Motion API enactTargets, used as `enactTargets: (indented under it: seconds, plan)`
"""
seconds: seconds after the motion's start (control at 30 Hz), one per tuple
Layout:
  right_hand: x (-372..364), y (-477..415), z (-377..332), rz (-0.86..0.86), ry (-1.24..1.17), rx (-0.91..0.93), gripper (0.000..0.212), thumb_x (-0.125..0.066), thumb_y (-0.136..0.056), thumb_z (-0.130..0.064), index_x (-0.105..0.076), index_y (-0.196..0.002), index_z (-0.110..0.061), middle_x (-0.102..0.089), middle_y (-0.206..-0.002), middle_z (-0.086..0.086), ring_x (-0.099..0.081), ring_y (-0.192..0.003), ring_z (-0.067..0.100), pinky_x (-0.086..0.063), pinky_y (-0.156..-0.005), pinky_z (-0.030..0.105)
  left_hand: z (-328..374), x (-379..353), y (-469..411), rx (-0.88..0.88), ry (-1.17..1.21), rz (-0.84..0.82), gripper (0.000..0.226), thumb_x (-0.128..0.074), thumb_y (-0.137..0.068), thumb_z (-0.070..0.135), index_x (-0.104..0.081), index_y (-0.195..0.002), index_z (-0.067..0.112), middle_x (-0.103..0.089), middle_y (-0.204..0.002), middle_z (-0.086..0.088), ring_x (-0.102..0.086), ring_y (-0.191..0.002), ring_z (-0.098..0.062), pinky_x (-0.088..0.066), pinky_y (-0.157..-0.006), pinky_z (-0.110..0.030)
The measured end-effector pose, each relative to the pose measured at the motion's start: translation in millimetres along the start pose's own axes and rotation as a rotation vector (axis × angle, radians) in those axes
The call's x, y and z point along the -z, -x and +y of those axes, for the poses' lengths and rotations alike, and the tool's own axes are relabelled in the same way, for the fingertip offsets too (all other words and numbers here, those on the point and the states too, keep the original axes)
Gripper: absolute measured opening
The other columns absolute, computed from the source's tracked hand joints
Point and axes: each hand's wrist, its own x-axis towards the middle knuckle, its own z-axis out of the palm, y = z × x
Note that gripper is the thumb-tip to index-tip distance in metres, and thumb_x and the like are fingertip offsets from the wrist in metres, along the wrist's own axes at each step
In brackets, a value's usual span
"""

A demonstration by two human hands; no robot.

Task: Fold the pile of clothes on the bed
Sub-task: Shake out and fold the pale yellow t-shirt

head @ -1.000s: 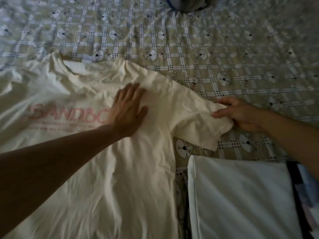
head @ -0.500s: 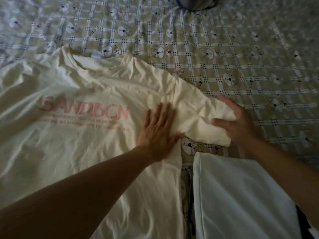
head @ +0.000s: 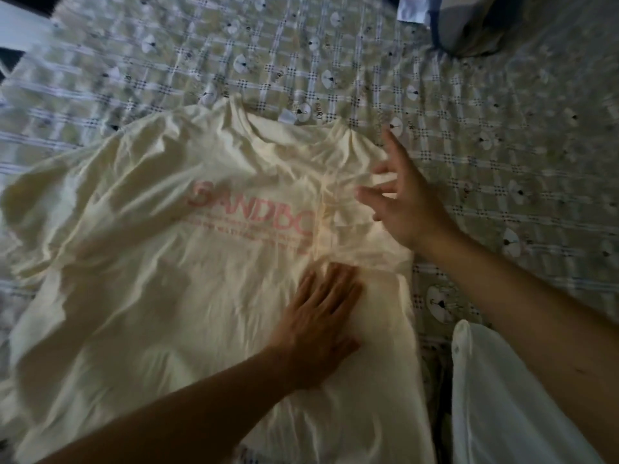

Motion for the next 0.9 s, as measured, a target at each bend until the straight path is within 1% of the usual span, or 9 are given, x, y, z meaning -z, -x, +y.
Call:
enactTargets:
  seconds: [0.1, 0.17, 0.27, 0.37, 0.53, 0.6, 0.77, 0.83, 0.9]
  plan:
    - [-35.8, 6.8, 30.2, -0.008, 0.403, 0.03, 0.078, -0.052, -0.099, -0.033, -0.002, -0.158, -0.026, -0.018, -0.161, 0.007, -0.023, -0.147, 0.024, -0.032, -0.115, 0.045, -16.8, 1.3, 23.4, -0.067, -0.008, 0.018, 0.076, -0.029, -0.099, 0.061, 0.002, -0.159, 0.026, 0.013, -0.166, 0.002, 0.021, -0.151, -0.017, 0.011, -0.121, -0.045]
    - [-57.9, 16.5, 54.7, -0.1, 0.626, -0.018, 0.074, -0.036, -0.099, -0.05, 0.003, -0.157, -0.025, 0.005, -0.166, 0.005, 0.003, -0.153, 0.026, -0.014, -0.121, 0.053, -22.8, 1.6, 30.5, -0.075, 0.014, -0.007, 0.075, -0.028, -0.099, 0.061, 0.003, -0.159, 0.027, 0.013, -0.166, 0.003, 0.022, -0.151, -0.016, 0.013, -0.122, -0.044]
    - [-82.6, 28.5, 80.8, -0.131, 0.825, -0.102, 0.085, -0.005, -0.085, -0.07, 0.0, -0.158, -0.025, 0.009, -0.166, 0.008, 0.008, -0.152, 0.03, -0.005, -0.121, 0.055, -32.6, 6.5, 35.2, -0.104, -0.001, -0.013, 0.075, -0.027, -0.099, 0.06, -0.004, -0.16, 0.024, 0.008, -0.167, -0.002, 0.017, -0.152, -0.019, 0.012, -0.123, -0.043]
    - [-91.0, 21.2, 71.9, -0.108, 0.81, -0.205, 0.085, -0.009, -0.088, -0.07, -0.001, -0.158, -0.024, 0.01, -0.166, 0.007, 0.009, -0.152, 0.028, -0.001, -0.12, 0.058, -63.4, 23.7, 41.4, -0.079, 0.001, 0.032, 0.072, -0.029, -0.1, 0.057, -0.015, -0.159, 0.017, -0.007, -0.167, -0.008, 0.003, -0.154, -0.022, 0.009, -0.124, -0.042]
    - [-123.1, 0.7, 9.6, 0.04, 0.701, -0.035, 0.081, -0.022, -0.091, -0.061, -0.008, -0.158, -0.018, -0.002, -0.166, 0.009, -0.001, -0.153, 0.026, -0.002, -0.119, 0.057, -163.7, 86.7, 67.7, 0.258, 0.092, 0.454, 0.06, -0.037, -0.098, 0.052, -0.046, -0.142, 0.012, -0.044, -0.148, -0.012, -0.035, -0.14, -0.032, -0.025, -0.117, -0.049]
    - [-153.9, -12.6, -23.5, 0.01, 0.602, 0.046, 0.08, -0.029, -0.091, -0.058, -0.009, -0.158, -0.018, -0.003, -0.166, 0.007, -0.002, -0.153, 0.023, -0.004, -0.121, 0.054, -210.9, 111.3, 89.8, 0.458, 0.072, 0.565, 0.058, -0.041, -0.095, 0.049, -0.049, -0.137, 0.01, -0.047, -0.141, -0.014, -0.04, -0.132, -0.034, -0.029, -0.114, -0.049]
    - [-241.5, -47.5, -97.2, -0.151, 0.466, 0.178, 0.072, -0.045, -0.098, -0.048, -0.015, -0.157, -0.019, -0.007, -0.166, 0.008, -0.008, -0.152, 0.024, -0.011, -0.122, 0.05, -306.7, 131.9, 155.8, 1.061, 0.225, 0.625, 0.083, -0.059, -0.092, 0.047, -0.018, -0.156, 0.015, -0.026, -0.157, -0.015, -0.022, -0.145, -0.036, -0.016, -0.122, -0.051]
    - [-268.2, -58.1, -119.2, -0.187, 0.5, 0.216, 0.07, -0.042, -0.099, -0.048, -0.015, -0.157, -0.02, -0.006, -0.166, 0.008, -0.007, -0.153, 0.024, -0.01, -0.121, 0.05, -325.6, 134.6, 167.7, 1.138, 0.448, 0.633, 0.098, -0.069, -0.086, 0.05, -0.009, -0.158, 0.022, -0.035, -0.151, -0.018, -0.037, -0.137, -0.036, -0.034, -0.114, -0.053]
    - [-287.5, -66.2, -132.6, -0.215, 0.571, 0.227, 0.068, -0.037, -0.1, -0.05, -0.015, -0.157, -0.021, -0.004, -0.166, 0.007, -0.005, -0.153, 0.023, -0.011, -0.12, 0.049, -335.1, 143.7, 169.8, 1.169, 0.696, 0.63, 0.085, -0.076, -0.081, 0.048, -0.037, -0.149, 0.016, -0.056, -0.135, -0.017, -0.06, -0.11, -0.028, -0.054, -0.094, -0.046]
